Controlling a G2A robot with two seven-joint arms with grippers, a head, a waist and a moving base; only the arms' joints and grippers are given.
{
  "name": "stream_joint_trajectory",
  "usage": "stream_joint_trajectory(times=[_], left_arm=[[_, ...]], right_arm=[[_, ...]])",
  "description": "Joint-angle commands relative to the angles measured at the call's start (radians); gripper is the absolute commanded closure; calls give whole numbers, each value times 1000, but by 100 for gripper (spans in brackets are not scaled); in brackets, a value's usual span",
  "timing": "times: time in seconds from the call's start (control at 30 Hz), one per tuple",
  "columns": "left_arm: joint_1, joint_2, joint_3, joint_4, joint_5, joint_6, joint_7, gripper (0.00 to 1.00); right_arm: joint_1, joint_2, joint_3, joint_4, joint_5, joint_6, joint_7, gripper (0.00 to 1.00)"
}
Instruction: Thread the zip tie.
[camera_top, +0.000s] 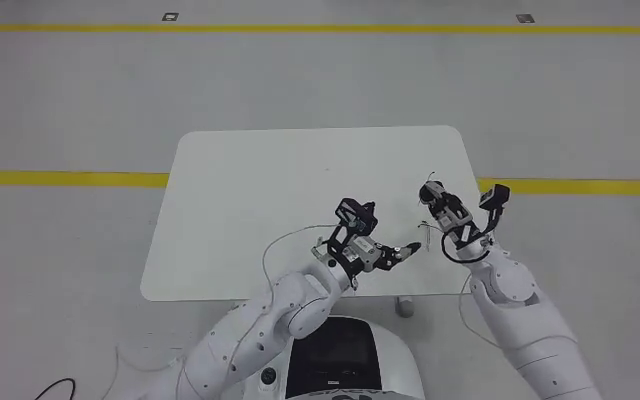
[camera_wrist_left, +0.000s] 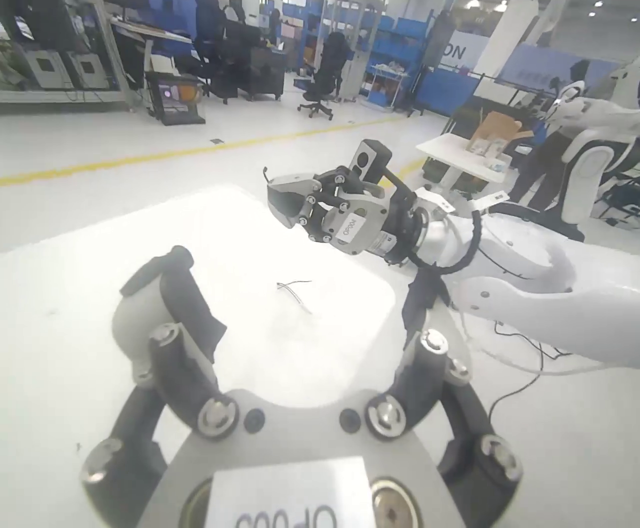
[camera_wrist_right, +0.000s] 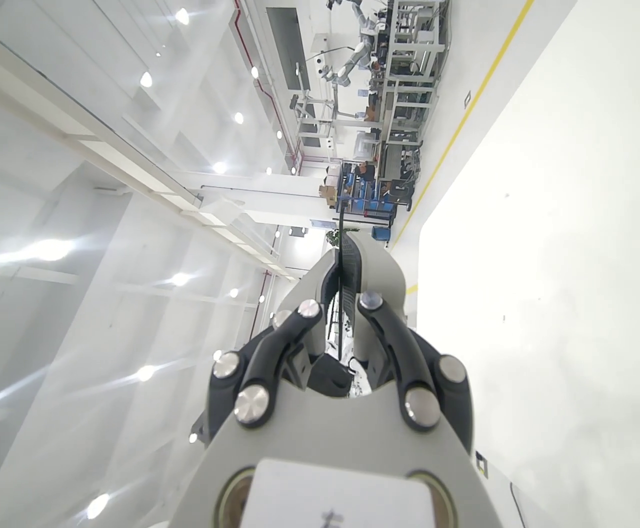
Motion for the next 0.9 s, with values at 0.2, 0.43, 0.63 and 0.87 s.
stream_joint_trajectory(times=[0.2, 0.43, 0.63, 0.87], left_arm=[[-6, -11, 13, 53, 30, 25, 65, 0], [-3, -12, 21, 67, 47, 9, 76, 0], [-22, -26, 49, 121, 114, 27, 131, 0], [-48, -47, 71, 156, 140, 69, 170, 0]], right_arm=[[-6, -12, 8, 12, 24, 0, 53, 100], [-7, -14, 3, 8, 19, 7, 48, 100], [-17, -29, -15, -5, 12, 0, 23, 100], [-29, -51, -8, -12, -2, 0, -1, 100]])
